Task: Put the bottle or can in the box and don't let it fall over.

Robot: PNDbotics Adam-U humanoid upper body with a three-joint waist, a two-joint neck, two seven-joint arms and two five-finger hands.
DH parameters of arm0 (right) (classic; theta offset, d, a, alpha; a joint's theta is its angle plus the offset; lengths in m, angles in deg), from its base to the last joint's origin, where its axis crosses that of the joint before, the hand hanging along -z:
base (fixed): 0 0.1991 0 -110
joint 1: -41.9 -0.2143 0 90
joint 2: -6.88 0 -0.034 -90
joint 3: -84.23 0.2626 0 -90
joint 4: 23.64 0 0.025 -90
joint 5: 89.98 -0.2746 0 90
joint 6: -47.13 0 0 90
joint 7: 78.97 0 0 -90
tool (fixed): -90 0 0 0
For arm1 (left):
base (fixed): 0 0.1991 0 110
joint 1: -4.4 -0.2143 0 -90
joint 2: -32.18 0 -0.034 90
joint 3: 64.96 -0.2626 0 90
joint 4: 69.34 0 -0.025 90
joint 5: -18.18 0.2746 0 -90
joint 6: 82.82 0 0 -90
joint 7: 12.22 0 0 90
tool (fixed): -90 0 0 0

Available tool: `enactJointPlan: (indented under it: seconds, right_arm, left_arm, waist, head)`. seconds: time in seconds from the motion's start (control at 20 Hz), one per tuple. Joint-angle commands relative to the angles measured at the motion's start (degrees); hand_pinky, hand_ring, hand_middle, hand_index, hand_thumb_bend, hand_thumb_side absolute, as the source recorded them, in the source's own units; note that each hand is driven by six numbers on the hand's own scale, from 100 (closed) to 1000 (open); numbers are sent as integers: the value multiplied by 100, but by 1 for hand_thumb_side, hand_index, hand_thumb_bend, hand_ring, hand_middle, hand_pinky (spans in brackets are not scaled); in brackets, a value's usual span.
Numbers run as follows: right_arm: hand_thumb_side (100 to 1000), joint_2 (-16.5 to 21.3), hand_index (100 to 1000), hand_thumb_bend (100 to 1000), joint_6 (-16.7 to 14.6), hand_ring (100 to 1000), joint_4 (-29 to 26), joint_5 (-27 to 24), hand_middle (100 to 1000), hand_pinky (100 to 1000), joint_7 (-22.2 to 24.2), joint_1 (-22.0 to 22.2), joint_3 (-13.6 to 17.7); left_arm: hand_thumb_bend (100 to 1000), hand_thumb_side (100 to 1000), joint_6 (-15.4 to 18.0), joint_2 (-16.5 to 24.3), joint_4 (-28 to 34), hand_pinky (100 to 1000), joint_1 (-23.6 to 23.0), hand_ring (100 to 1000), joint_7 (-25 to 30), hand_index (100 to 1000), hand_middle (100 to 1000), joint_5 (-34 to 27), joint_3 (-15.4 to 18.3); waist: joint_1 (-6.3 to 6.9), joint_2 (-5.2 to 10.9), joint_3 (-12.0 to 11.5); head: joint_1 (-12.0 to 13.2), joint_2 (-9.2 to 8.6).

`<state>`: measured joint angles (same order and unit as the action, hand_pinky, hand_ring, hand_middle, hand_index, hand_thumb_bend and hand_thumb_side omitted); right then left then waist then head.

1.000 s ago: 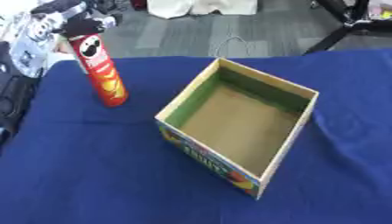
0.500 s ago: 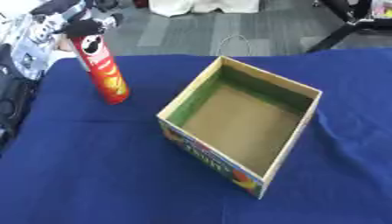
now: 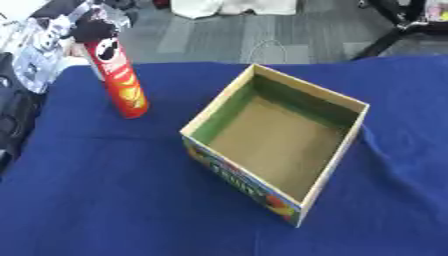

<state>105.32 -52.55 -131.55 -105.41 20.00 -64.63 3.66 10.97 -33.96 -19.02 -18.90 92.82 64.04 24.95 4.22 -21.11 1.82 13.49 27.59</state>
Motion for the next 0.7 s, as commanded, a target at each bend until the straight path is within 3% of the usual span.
enactJointPlan:
  seconds: [0.05, 0.7]
  right_arm:
    - [767, 99, 986, 100, -17, 690, -55, 26, 764, 1000, 21, -13, 60]
    - [766, 87, 987, 100, -33, 691, -57, 25, 765, 1000, 23, -2, 85]
  left_arm:
    - [376, 956, -31, 271, 64, 950, 61, 920, 24, 843, 882, -77, 70]
    - [364, 968, -128, 320, 10, 920, -47, 892, 234, 844, 883, -63, 75]
  waist:
    - [-15, 107, -11]
    - [-32, 85, -6]
  head:
    - [6, -15]
    - [38, -63]
